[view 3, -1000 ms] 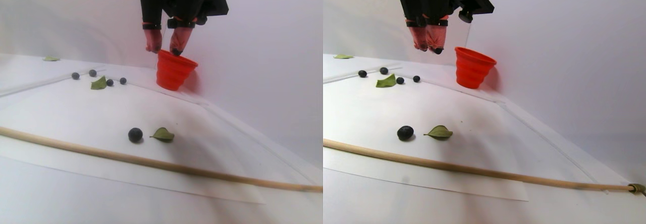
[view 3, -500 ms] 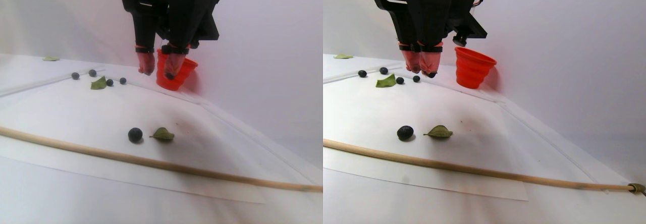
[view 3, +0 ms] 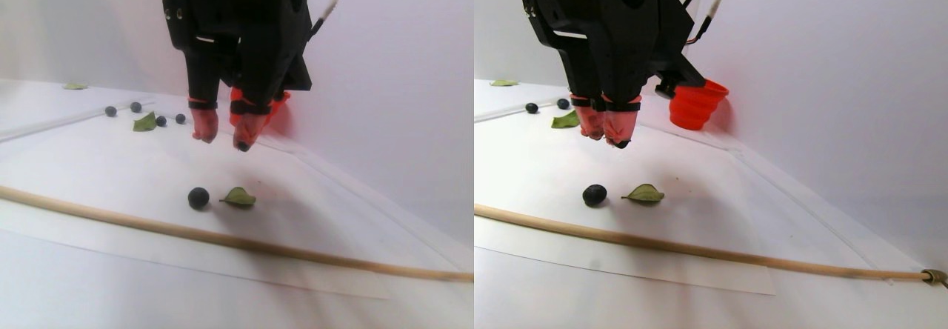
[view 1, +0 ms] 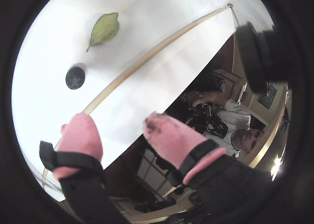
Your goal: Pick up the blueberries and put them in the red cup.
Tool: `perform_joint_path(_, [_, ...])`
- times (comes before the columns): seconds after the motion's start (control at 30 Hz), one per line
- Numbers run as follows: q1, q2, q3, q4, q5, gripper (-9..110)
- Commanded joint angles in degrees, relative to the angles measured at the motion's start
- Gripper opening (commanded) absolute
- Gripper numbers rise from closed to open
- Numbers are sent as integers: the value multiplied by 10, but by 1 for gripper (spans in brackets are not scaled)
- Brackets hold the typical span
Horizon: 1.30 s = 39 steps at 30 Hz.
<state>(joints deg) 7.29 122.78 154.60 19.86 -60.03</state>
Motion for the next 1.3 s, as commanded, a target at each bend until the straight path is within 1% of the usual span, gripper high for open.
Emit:
perform_joint_path(0.0, [2,-9,-30,-11,-9,19])
perform_joint_path(1.27, [-38,-211,-98,-107,-74,19])
